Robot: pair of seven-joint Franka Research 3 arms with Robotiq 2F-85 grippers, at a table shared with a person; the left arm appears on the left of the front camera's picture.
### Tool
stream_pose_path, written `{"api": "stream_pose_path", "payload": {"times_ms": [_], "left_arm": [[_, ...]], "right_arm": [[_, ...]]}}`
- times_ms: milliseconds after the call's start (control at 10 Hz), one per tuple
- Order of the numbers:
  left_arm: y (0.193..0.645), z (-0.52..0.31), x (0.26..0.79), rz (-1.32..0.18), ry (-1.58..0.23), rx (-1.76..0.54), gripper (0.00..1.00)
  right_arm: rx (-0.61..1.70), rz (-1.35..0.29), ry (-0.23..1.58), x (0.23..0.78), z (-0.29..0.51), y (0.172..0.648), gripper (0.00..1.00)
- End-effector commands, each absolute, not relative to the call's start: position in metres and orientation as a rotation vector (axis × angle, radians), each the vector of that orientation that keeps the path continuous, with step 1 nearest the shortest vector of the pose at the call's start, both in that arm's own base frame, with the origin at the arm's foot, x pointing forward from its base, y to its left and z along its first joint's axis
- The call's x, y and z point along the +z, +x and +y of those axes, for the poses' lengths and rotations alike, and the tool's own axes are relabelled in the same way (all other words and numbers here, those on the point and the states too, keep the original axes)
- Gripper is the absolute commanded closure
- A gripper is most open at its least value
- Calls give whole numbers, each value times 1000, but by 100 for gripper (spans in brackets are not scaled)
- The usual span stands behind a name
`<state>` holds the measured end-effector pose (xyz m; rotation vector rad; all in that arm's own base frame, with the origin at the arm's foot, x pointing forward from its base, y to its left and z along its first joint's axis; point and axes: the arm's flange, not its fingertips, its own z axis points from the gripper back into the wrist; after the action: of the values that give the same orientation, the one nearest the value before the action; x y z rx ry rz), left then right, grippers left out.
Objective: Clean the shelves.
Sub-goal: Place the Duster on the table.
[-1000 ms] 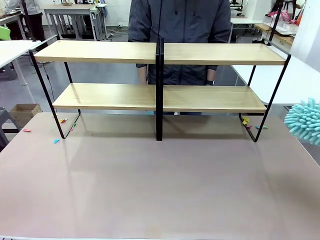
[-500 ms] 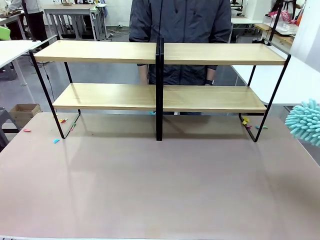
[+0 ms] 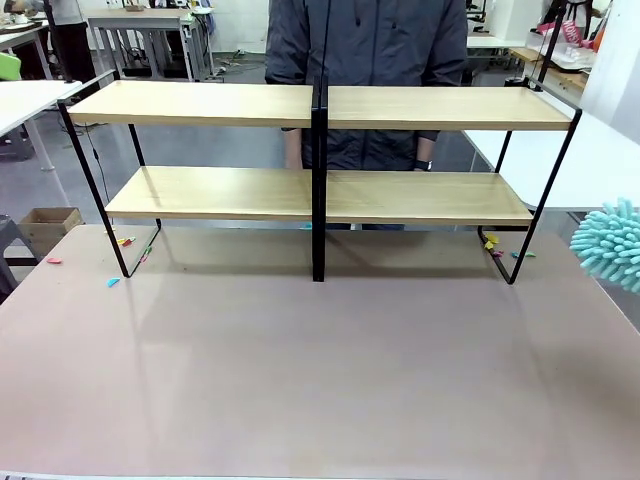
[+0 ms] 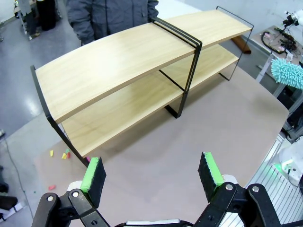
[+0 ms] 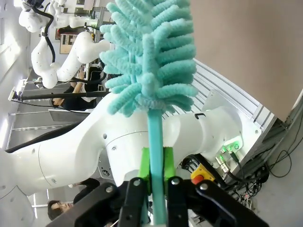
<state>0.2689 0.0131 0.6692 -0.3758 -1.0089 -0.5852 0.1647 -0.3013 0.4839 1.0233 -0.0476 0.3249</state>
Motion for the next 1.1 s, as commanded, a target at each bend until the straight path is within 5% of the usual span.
{"api": "stream_pose_path", "payload": {"times_ms": [0, 300, 400, 1000], "left_arm": [[268, 13, 669, -1003, -371, -584, 0], [269, 13, 669, -1009, -376, -585, 0], [273, 16, 661, -857, -648, -568, 0], [226, 41, 387, -303, -1164, 1, 0]], "right_arm": [[333, -48, 1025, 485, -300, 162, 87], [325, -48, 1023, 484, -301, 165, 87], [389, -42, 1042, 474, -281, 167, 87], [590, 215, 1099, 405, -103, 258, 87]]}}
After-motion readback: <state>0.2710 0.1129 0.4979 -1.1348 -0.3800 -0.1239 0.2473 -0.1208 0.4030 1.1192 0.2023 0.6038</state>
